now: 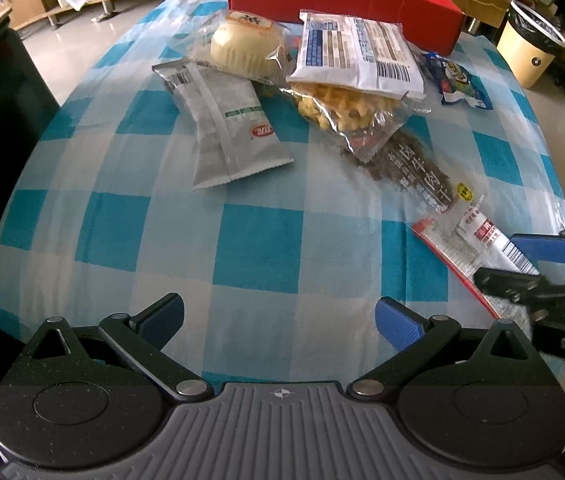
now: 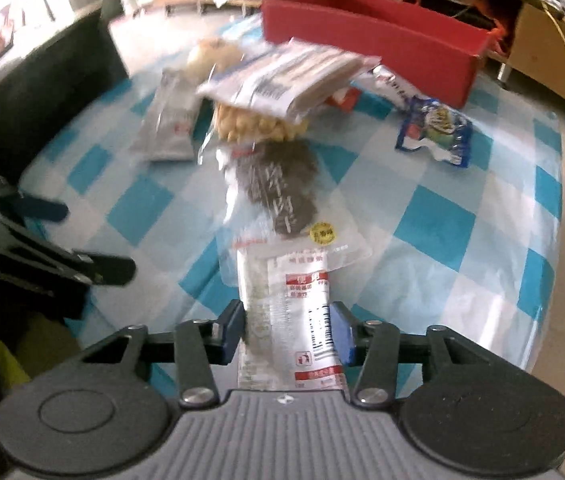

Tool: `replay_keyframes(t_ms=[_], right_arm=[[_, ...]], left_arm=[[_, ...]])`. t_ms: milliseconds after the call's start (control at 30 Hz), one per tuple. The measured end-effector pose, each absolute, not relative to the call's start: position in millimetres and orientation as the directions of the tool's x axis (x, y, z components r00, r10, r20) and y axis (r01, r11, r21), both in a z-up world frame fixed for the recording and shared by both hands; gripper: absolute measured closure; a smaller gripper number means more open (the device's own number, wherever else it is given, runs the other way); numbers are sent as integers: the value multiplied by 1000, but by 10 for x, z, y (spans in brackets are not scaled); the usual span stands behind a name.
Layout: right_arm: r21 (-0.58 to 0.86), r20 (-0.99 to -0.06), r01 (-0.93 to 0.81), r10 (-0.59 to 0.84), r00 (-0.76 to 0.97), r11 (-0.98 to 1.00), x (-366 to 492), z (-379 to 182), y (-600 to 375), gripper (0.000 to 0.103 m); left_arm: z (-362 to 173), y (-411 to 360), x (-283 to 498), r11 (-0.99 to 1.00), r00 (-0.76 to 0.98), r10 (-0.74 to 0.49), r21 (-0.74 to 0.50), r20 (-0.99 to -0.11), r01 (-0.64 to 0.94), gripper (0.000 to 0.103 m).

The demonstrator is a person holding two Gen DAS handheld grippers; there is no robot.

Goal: Organize snacks
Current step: 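Close the right tool on the spicy strip packet and lift it, then open the right tool to drop the spicy strip packet while left tool grasps white bread bag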

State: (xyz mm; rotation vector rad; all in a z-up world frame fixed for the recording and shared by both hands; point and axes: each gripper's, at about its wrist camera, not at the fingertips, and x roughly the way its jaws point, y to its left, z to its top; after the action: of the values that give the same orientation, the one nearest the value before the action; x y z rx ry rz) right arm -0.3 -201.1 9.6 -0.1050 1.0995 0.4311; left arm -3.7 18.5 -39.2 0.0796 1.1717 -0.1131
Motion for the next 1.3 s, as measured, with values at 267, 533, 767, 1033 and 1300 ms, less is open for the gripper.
replay_keyframes(t_ms=[267, 533, 767, 1033, 1300], right_arm=[[179, -888, -344, 302, 346, 922, 159, -1, -2103, 77], [74, -914, -527, 269, 304, 847, 33, -159, -1597, 28], [49, -918, -547, 253, 305, 836, -35, -269, -1439, 0], [-23, -911, -556, 212, 355, 831, -112, -154, -1530, 51], [80, -878, -463, 282, 386, 883, -31, 60, -1814, 56]], left_arm=[[-323, 166, 142, 992, 410, -10, 41, -912, 117, 0], [-355, 106, 164, 989, 412, -25, 37, -911, 143, 0], [-326, 92, 122, 986, 455, -14, 63, -890, 153, 0], [-307, 93, 126, 985, 471, -12, 72, -882, 160, 0], [-219, 161, 287, 992, 456, -41, 18, -889, 125, 0]])
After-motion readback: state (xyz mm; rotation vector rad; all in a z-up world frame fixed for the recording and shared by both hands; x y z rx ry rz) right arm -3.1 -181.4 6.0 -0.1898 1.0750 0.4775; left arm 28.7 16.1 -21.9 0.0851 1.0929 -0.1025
